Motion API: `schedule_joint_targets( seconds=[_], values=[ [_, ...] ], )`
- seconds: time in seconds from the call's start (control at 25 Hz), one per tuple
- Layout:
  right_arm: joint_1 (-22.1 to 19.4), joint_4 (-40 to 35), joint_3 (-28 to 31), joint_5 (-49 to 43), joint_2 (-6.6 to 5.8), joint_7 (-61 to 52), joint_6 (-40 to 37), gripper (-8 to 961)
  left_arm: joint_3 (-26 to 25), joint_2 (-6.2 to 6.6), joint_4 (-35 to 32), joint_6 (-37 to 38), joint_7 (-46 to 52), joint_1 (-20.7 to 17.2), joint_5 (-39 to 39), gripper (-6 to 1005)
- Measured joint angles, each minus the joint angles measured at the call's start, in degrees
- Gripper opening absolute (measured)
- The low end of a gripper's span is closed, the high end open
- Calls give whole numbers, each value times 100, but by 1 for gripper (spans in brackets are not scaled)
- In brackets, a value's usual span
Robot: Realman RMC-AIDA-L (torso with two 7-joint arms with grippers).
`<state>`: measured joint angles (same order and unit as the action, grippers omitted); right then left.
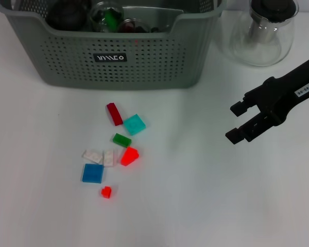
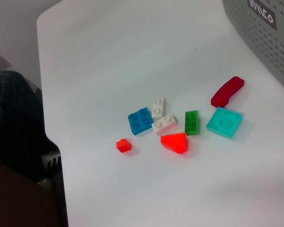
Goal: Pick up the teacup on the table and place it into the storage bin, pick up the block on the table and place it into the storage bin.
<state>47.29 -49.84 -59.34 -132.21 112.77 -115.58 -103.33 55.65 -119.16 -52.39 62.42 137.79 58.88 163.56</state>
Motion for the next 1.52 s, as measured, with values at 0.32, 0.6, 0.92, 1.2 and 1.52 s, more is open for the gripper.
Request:
schedule_joint_targets(
  seconds=[0.32, 0.6, 0.92, 1.2, 1.52],
  values=[
    [7, 1, 2, 3, 9, 30, 3, 927, -37, -44, -965, 449, -5, -373, -74, 635],
    [3, 1, 2, 3, 8, 45, 12, 928, -381, -80, -3357, 1897, -471, -1382, -2274, 687],
    [-1, 2, 1, 2, 9, 28, 15, 927, -1380, -78, -4342, 4537, -1669, -2231, -5043, 687],
    [8, 5, 2, 7, 19, -15, 54, 927, -659, -278, -4571, 5092, -2297, -3028, -4461, 688],
    [75, 68, 2, 2, 68, -64, 119, 927, 783, -529, -4537, 4987, -2504, -3194, -2865, 680]
  ],
)
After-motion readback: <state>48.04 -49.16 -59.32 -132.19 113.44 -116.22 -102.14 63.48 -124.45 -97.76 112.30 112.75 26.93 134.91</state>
